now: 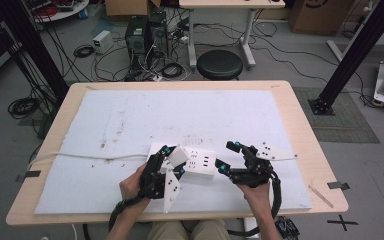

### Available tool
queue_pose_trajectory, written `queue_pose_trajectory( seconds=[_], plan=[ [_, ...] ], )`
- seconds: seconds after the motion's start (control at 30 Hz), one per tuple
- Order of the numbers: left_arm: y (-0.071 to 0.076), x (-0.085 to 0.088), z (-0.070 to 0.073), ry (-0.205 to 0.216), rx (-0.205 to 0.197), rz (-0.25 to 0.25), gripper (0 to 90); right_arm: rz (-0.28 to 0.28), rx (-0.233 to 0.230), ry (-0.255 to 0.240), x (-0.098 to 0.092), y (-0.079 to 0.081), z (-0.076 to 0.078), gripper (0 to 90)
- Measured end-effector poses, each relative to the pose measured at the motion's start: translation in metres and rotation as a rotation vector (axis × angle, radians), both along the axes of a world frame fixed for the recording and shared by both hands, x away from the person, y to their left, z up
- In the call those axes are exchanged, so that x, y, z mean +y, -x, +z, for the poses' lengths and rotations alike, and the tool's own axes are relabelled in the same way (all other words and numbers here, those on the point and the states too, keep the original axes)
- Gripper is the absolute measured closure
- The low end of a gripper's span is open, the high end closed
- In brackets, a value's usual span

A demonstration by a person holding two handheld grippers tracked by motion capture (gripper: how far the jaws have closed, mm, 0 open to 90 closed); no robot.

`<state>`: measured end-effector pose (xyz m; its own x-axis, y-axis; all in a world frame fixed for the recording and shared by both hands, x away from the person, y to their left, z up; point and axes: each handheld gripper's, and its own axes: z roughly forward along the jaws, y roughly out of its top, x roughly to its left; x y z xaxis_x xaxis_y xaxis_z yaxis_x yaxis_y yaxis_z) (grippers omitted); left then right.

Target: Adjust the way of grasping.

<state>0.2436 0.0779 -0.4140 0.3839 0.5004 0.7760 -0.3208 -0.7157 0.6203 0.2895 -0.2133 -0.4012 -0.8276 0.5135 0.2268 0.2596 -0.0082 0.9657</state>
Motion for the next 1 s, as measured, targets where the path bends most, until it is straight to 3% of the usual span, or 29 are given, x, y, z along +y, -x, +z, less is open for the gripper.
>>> queue_pose_trajectory(
  seconds=[0.13,0.2,0.27,0.33,0.37,0.4,0.43,0.47,0.53,0.6,1.0],
  plan=[
    [0.006,-0.007,-0.003,-0.032,-0.042,-0.009,42.4,0.057,0.001,0.024,0.007,0.000,0.004,19.4],
    [0.007,-0.008,-0.003,-0.029,-0.052,-0.011,42.4,0.067,-0.006,0.032,0.008,-0.001,0.005,19.4],
    [0.012,-0.012,-0.003,-0.033,-0.096,-0.019,42.4,0.105,0.014,0.037,0.012,-0.001,0.005,19.4],
    [0.012,-0.012,-0.003,-0.033,-0.096,-0.019,42.4,0.119,0.013,0.037,0.013,-0.001,0.005,19.4],
    [0.016,-0.016,-0.005,-0.045,-0.129,-0.032,42.4,0.119,0.013,0.037,0.013,-0.001,0.005,19.4],
    [0.017,-0.018,-0.006,-0.056,-0.138,-0.031,42.4,0.158,0.017,0.035,0.016,-0.001,0.005,19.4],
    [0.017,-0.018,-0.006,-0.056,-0.138,-0.031,42.4,0.158,0.017,0.035,0.016,-0.001,0.005,19.4],
    [0.020,-0.021,-0.009,-0.086,-0.176,-0.022,42.4,0.168,0.016,0.037,0.017,-0.002,0.005,19.4],
    [0.020,-0.021,-0.009,-0.086,-0.176,-0.022,42.4,0.186,0.023,0.053,0.019,-0.001,0.005,19.4],
    [0.024,-0.028,-0.014,-0.101,-0.210,-0.046,42.5,0.208,0.010,0.071,0.023,-0.002,0.004,19.4],
    [0.034,-0.037,-0.014,-0.095,-0.245,-0.106,42.4,0.267,0.029,0.072,0.029,-0.002,0.005,20.4]
  ],
)
